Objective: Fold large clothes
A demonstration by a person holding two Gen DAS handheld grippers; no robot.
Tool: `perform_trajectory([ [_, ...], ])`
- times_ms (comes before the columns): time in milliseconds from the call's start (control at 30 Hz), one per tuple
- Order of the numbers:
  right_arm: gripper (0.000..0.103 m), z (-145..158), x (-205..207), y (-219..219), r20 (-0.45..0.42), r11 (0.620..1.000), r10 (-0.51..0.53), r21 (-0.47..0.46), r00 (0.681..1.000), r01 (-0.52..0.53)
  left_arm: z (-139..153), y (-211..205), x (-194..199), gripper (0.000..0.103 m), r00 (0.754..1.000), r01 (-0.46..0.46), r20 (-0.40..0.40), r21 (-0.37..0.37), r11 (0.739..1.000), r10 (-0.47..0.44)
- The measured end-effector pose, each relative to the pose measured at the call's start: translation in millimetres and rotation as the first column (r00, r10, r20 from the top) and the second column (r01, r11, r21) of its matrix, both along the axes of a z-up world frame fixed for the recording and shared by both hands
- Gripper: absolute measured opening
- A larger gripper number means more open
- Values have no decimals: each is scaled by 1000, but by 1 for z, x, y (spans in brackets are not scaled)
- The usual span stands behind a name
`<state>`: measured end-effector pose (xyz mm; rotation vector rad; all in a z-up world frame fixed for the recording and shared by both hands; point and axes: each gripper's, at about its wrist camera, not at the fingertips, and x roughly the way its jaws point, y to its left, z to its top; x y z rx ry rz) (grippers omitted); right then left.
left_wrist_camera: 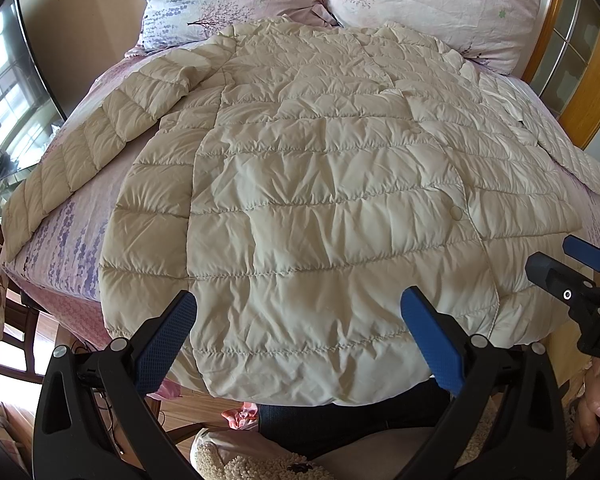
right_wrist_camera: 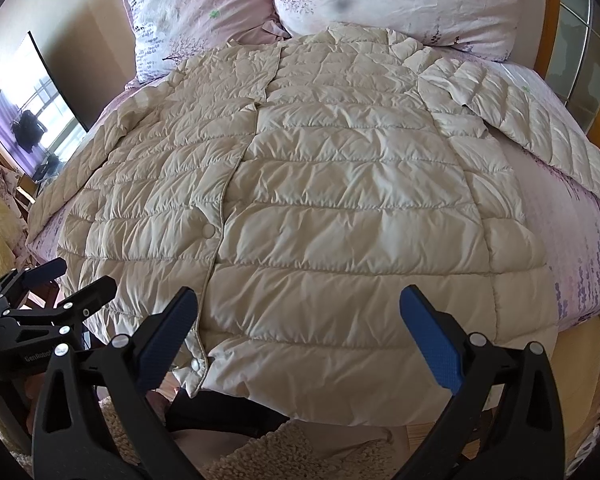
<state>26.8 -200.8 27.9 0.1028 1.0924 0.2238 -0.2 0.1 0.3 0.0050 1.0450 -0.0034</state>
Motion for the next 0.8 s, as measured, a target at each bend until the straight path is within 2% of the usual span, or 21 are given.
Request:
perform_trajectory([
  [333, 101, 2, 2, -8, 27, 998, -28, 49, 999, 27, 1, -4, 2, 102, 1000, 22, -4, -52, 998, -23],
  [700, 101, -2, 14, -38, 70, 966, -75, 252, 995, 55, 0, -5, 3, 102, 997, 82, 2, -103, 991, -82],
  [800, 101, -4, 25, -64, 39, 940, -147, 315, 988, 127, 1, -6, 5, 102, 996, 93, 13, -111, 990, -92],
])
